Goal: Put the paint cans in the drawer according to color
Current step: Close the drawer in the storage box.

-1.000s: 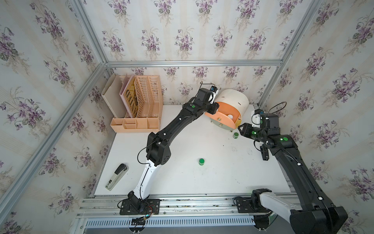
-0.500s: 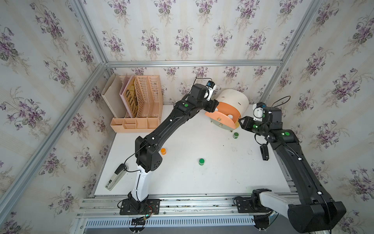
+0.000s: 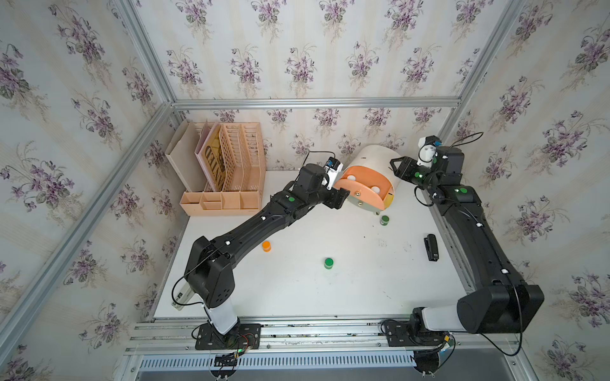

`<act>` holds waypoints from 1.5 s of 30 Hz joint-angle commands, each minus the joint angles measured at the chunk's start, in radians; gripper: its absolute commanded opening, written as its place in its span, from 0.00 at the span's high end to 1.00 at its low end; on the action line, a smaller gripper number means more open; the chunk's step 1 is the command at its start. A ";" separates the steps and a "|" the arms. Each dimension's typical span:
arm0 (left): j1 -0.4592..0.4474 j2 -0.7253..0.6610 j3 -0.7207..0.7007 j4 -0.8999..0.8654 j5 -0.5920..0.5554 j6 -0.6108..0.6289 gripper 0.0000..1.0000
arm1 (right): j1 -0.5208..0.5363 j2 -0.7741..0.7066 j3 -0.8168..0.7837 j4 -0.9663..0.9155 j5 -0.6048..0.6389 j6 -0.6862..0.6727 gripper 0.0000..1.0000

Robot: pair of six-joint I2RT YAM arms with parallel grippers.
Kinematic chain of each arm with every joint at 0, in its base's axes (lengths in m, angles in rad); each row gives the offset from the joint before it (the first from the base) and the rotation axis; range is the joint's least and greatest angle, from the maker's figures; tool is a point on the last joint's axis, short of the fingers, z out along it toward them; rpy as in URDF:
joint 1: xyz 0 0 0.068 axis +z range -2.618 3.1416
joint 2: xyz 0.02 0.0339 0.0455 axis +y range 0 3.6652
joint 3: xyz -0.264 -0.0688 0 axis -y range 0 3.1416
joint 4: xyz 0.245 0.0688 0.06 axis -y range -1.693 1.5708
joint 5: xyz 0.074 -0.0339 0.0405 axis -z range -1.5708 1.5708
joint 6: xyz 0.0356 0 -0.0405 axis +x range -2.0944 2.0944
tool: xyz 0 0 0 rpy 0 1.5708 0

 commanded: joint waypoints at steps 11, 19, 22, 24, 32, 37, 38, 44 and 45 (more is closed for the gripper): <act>-0.075 0.008 -0.167 0.277 -0.100 0.050 0.08 | -0.005 0.281 0.270 0.141 -0.007 -0.023 0.18; -0.083 0.009 -0.275 0.462 -0.121 0.047 0.07 | -0.027 0.358 0.293 0.188 -0.068 -0.069 0.16; -0.085 0.019 -0.301 0.517 -0.124 0.050 0.07 | -0.031 0.375 0.286 0.204 -0.086 -0.093 0.16; -0.085 0.033 -0.304 0.538 -0.124 0.049 0.07 | -0.032 0.386 0.277 0.221 -0.093 -0.115 0.16; -0.112 0.097 -0.248 0.521 -0.176 0.058 0.04 | -0.048 0.483 0.334 0.223 -0.159 -0.134 0.17; -0.115 0.138 -0.214 0.523 -0.191 0.025 0.05 | -0.049 0.499 0.346 0.238 -0.159 -0.145 0.17; -0.117 0.146 -0.205 0.523 -0.194 0.023 0.07 | -0.050 0.500 0.347 0.239 -0.157 -0.147 0.17; -0.120 0.218 -0.115 0.512 -0.214 0.016 0.16 | -0.051 0.527 0.363 0.230 -0.165 -0.169 0.17; -0.120 0.231 -0.100 0.513 -0.217 0.014 0.18 | -0.052 0.529 0.364 0.227 -0.166 -0.169 0.17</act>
